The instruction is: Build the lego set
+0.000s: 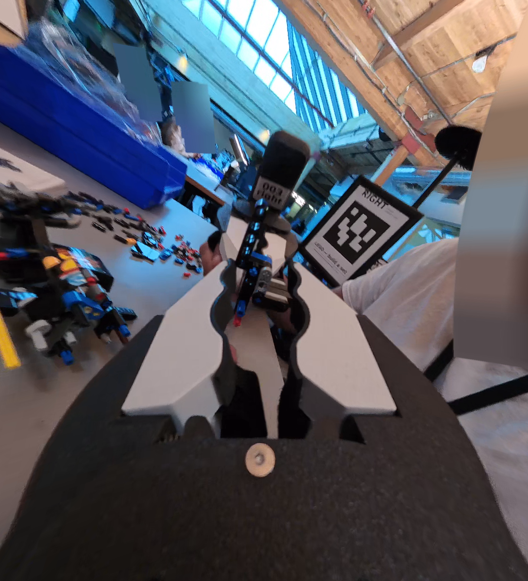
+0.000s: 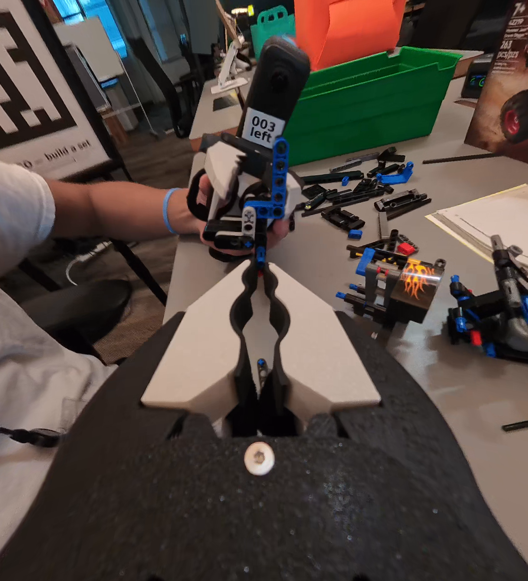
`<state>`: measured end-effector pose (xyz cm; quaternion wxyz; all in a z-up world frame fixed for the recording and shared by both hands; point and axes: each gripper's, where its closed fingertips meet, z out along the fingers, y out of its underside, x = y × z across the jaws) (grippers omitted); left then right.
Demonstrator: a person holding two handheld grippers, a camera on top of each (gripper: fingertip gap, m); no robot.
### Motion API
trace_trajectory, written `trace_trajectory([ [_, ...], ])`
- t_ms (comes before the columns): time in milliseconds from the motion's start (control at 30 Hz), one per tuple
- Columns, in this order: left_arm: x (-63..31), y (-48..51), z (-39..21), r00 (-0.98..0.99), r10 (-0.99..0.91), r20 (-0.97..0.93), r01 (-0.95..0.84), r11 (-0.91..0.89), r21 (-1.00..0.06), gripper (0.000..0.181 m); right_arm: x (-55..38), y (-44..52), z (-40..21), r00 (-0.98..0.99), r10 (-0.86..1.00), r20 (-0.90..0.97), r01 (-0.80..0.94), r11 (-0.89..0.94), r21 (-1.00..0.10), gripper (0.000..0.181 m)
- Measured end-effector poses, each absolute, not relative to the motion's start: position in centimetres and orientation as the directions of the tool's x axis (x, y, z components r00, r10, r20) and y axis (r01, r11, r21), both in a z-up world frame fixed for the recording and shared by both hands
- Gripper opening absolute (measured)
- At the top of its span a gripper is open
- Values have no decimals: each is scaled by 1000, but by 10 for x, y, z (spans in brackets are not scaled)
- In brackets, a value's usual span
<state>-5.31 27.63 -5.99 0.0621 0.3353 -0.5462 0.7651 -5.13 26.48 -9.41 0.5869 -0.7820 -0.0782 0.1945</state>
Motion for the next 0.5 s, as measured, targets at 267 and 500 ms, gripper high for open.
trace_trajectory([
  [267,-52,286,-64,-753,-347,559,-428,-386,-817,31,-40,255,-70,812,397,-426,-352,-249,-902,2],
  [500,-51,265,-74,-776,-398,489,-404,-282,-870,26,-43,260,-78,801,384,-459,-370,-285,-884,2],
])
